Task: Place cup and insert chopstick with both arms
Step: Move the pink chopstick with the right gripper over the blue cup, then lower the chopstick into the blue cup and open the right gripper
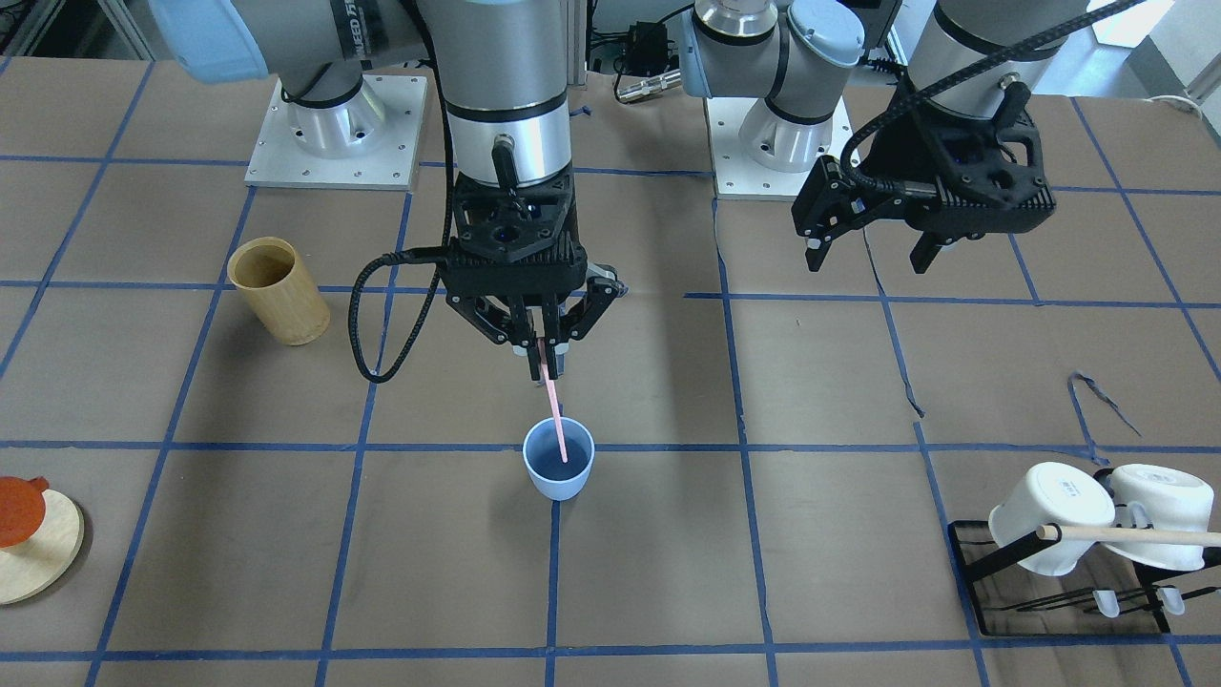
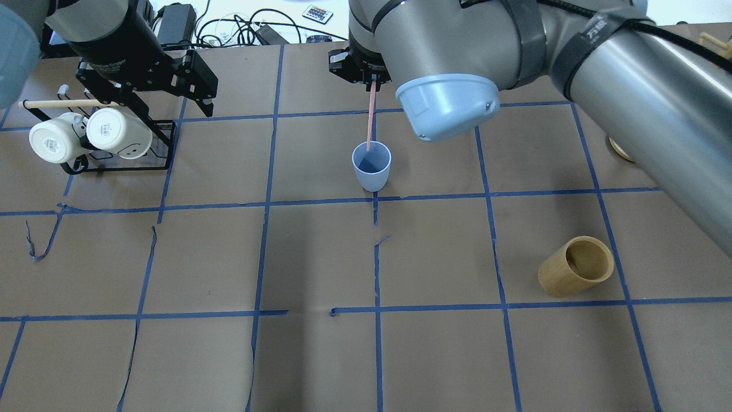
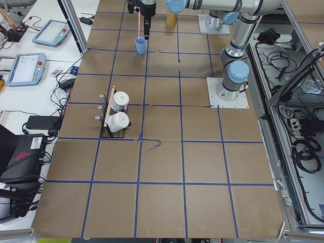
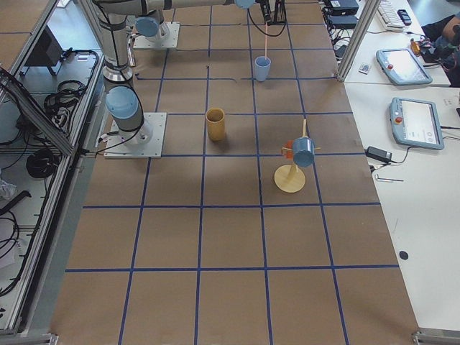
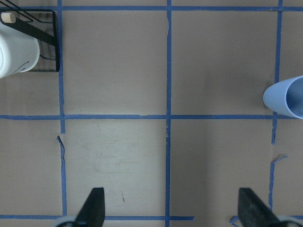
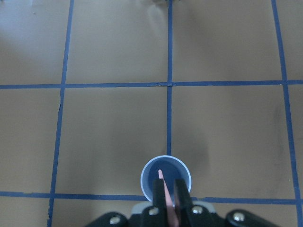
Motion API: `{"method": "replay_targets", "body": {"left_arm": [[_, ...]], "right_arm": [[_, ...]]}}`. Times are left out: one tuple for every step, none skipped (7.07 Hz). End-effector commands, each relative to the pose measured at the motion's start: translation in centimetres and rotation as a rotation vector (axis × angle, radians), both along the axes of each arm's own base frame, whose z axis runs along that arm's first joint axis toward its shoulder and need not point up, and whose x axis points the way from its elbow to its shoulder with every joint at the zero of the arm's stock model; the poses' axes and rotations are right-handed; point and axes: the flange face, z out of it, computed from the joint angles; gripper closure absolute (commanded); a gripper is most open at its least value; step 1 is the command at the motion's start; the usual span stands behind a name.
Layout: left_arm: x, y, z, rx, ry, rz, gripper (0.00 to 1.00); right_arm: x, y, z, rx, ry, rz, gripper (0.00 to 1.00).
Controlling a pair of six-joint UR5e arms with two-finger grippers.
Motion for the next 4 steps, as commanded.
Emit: {"method": "replay_targets", "body": {"left_arm": [[0.36,-0.21,0.21,-0.007,0.003,0.000,0.00],[0.09,-0.09,0.13,-0.006,0.006,0.000,0.00],[0.43,-0.14,0.06,-0.004,0.003,0.003,0.00],[0.40,-0.14,0.06,-0.004,0.006,0.005,0.00]], "right_arm": [[0.37,0.20,-0.79,0.013,0.011,0.004,1.00],[0.44,0.38,-1.16,0.021,0.021,0.005,1.00],[0.46,0.26,-1.08,0.009,0.019,0.004,0.19],[0.38,0.20,-0.70,-0.003,0.024,0.002,0.00]]}}
